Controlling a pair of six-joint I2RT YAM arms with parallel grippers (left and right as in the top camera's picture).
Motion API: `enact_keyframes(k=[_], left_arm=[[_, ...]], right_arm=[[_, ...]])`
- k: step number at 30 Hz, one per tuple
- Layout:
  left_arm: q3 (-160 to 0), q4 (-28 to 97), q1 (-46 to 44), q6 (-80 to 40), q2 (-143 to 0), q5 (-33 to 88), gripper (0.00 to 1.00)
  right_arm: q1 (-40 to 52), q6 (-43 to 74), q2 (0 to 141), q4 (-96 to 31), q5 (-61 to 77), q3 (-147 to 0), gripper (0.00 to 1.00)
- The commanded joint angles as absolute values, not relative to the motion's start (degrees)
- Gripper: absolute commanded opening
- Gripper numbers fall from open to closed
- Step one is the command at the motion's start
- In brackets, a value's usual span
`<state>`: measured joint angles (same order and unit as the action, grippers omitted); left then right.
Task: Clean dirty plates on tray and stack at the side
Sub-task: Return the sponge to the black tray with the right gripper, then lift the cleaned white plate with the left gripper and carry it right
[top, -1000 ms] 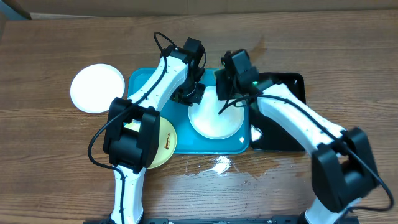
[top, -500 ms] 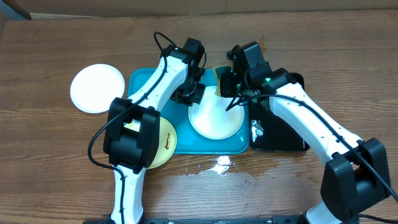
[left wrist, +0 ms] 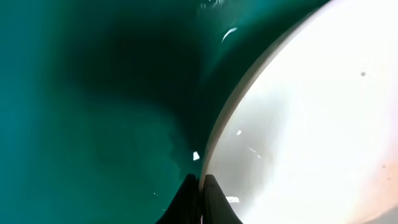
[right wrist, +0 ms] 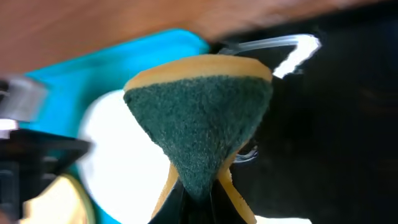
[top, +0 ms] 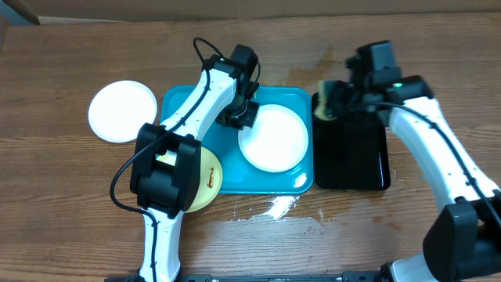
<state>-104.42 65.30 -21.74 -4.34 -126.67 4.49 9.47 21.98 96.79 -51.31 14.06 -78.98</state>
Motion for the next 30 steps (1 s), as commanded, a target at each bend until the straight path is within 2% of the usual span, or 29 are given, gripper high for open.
enact_keyframes(k=[1, 9, 20, 30], left_arm=[[-109.54, 67.13, -21.65, -5.34, -126.96, 4.08, 0.04], [-116.03, 72.84, -19.42, -3.92, -126.96, 11.64, 0.04], [-116.01, 73.89, -11.79, 0.12, -126.96, 27.46, 0.04], [-116.27, 73.91, -11.77, -0.34, -126.96, 28.18, 0.04]], right_arm=[[8.23, 20.60, 95.26, -54.50, 10.57, -80.20, 0.04], [7.01, 19.40, 95.26, -63.02, 4.29, -80.20, 0.04], [6.98, 19.09, 95.26, -64.86, -0.38, -80.20, 0.04], [6.33, 19.11, 95.31, -63.24, -4.49, -80.20, 0.04]])
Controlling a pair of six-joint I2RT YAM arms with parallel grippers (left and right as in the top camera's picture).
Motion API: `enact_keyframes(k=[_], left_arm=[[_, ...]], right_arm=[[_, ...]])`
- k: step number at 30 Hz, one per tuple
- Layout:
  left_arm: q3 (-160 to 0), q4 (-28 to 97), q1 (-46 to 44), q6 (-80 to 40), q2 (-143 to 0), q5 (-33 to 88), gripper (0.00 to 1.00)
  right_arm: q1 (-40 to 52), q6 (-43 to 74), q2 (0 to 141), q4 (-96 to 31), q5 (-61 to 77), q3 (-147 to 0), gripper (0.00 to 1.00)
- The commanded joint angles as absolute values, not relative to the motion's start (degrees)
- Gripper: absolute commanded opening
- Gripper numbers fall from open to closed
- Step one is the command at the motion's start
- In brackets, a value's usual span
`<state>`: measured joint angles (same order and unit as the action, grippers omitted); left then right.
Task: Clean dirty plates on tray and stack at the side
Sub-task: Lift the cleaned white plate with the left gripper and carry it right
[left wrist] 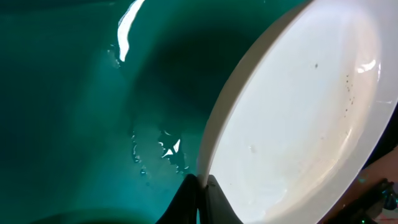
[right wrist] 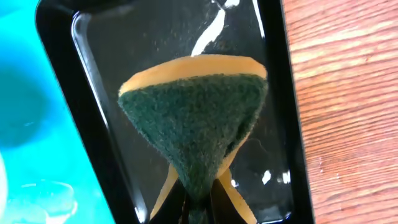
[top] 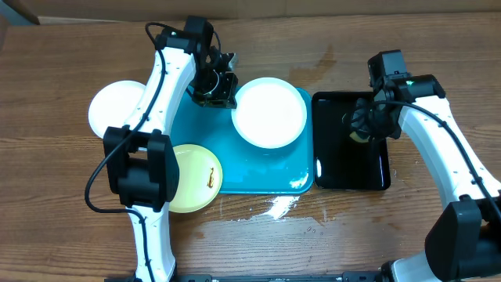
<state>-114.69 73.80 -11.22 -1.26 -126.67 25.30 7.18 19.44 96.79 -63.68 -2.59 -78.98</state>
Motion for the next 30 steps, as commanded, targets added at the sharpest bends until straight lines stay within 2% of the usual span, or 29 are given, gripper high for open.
enact_keyframes(k=[1, 14, 23, 30], left_arm=[[-116.44, 73.95, -11.94, -0.64, -126.96, 28.18, 0.04], [-121.43, 72.38, -18.06, -6.83, -126.96, 26.98, 0.04], [-121.69, 63.18, -26.41, -13.45, -126.96, 19.09, 0.04], [-121.69, 53.58, -31.79, -14.11, -126.96, 8.05, 0.04]], right_arm=[[5.93, 19.11, 95.31, -63.31, -4.49, -80.20, 0.04], [-4.91, 19.11, 95.31, -64.25, -0.34, -80.20, 0.04], [-5.87, 19.07, 95.31, -64.47, -0.43, -80.20, 0.04], [-6.17, 19.77, 95.31, -64.45, -5.13, -80.20, 0.04]])
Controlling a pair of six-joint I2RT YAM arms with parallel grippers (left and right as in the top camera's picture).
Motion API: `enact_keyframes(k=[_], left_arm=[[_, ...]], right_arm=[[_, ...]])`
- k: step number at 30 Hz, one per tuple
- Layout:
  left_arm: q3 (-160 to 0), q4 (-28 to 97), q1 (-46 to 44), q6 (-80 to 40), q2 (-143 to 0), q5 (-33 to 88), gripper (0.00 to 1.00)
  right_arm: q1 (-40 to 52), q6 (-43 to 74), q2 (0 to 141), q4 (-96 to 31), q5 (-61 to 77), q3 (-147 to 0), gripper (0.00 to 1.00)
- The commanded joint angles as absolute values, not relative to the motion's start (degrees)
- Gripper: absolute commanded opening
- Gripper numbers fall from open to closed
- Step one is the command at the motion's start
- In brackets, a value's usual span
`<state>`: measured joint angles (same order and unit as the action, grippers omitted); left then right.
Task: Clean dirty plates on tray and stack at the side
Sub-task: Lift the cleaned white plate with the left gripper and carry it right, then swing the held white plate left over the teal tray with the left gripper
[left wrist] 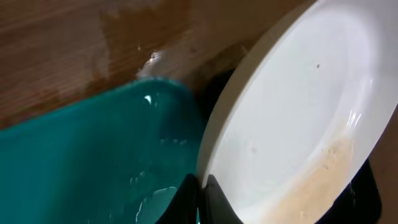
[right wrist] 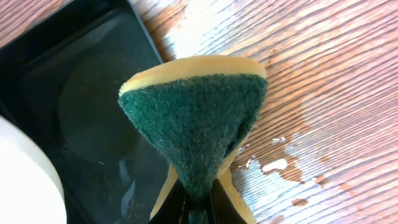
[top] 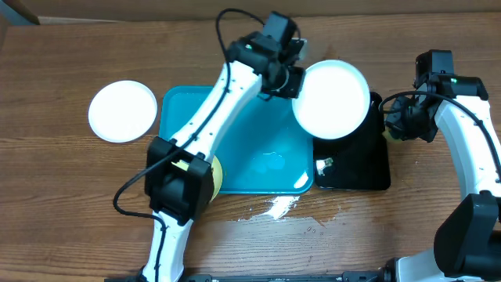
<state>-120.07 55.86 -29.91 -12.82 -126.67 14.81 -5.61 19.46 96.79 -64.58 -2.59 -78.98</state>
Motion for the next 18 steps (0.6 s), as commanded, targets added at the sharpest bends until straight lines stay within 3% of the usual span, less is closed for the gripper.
enact_keyframes(k=[1, 6, 9, 18], left_arm=[[-121.69, 51.68, -33.19, -13.91, -126.96, 3.68, 0.04], [-121.69, 46.57, -38.44, -8.29, -126.96, -7.22, 0.04], [-121.69, 42.72, -43.03, -3.33, -126.96, -20.73, 0.04], [-121.69, 37.32, -53.58, 6.37, -126.85, -51.27, 0.04]], right_arm=[[-6.68, 19.79, 95.31, -64.45, -5.93, -80.20, 0.04], [-12.86, 22.76, 95.31, -64.38, -4.08, -80.20, 0.04], [-16.34, 22.74, 95.31, -64.14, -0.23, -80.20, 0.04], [-17.65, 22.74, 95.31, -63.66, 0.16, -80.20, 0.04]])
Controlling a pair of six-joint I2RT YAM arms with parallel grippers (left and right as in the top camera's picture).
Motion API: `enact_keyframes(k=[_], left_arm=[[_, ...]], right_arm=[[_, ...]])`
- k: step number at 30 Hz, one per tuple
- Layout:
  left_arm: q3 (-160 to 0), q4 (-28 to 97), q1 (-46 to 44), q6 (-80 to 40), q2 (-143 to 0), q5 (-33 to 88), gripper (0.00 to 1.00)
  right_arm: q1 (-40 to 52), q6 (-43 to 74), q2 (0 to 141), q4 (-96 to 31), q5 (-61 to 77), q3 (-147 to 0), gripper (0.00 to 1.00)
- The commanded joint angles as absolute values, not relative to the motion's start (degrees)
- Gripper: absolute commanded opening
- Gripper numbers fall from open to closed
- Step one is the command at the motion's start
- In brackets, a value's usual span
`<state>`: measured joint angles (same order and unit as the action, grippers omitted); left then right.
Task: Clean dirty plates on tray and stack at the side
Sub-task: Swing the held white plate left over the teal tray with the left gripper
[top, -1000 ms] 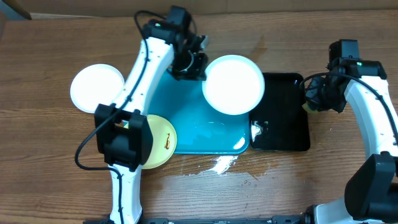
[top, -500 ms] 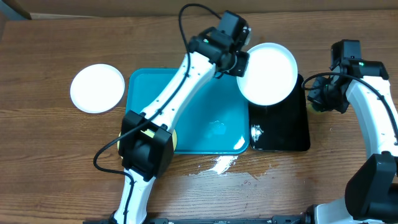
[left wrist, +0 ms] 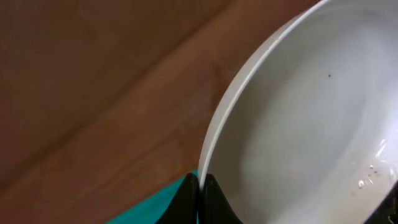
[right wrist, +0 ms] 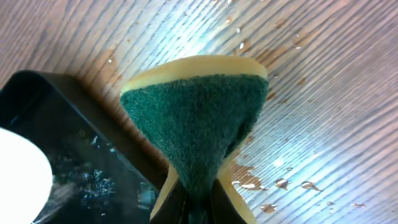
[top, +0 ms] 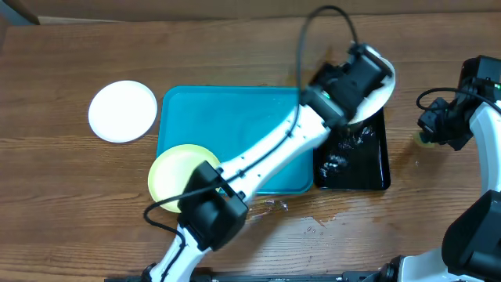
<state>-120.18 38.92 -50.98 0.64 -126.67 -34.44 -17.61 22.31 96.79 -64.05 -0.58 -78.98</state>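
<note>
My left gripper (left wrist: 200,186) is shut on the rim of a white plate (left wrist: 311,124), which it holds tilted over the black tray (top: 368,168); overhead the white plate (top: 381,86) shows partly behind the arm. Wet scraps lie in the black tray. The teal tray (top: 227,133) carries no plate inside it. A yellow plate (top: 168,168) overlaps its front left corner. A second white plate (top: 123,110) lies on the table to the left. My right gripper (right wrist: 199,193) is shut on a green and yellow sponge (right wrist: 196,118), right of the black tray above wet wood.
Water drops and wet streaks mark the wooden table (right wrist: 323,93) near the black tray's right edge. A small spill (top: 274,205) lies in front of the teal tray. The left arm (top: 266,149) stretches diagonally across the teal tray.
The left gripper carried the white plate further right and tilted it over the black tray, where scraps and water now lie. The right gripper with the sponge moved further right, off the tray.
First the left gripper was shut on the white plate's rim as it lay in the teal tray, and the sponge hung over the black tray's left edge. The plate was then raised, carried over the black tray, and now tilted there; the sponge moved right each time.
</note>
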Motion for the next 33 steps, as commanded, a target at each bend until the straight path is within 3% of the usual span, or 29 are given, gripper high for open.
enact_keyframes(k=[1, 25, 33], left_arm=[[-121.69, 36.80, -54.30, 7.81, -126.85, -51.64, 0.04], [-121.69, 37.36, -54.59, 5.45, -126.76, -55.22, 0.04], [-122.85, 48.12, -48.86, -2.20, -126.02, -33.56, 0.04]], right_arm=[[-17.65, 22.74, 95.31, -63.66, 0.16, -80.20, 0.04], [-17.65, 22.70, 95.31, -63.72, 1.87, -80.20, 0.04], [-17.65, 19.46, 95.31, -63.77, 10.85, -80.20, 0.04]])
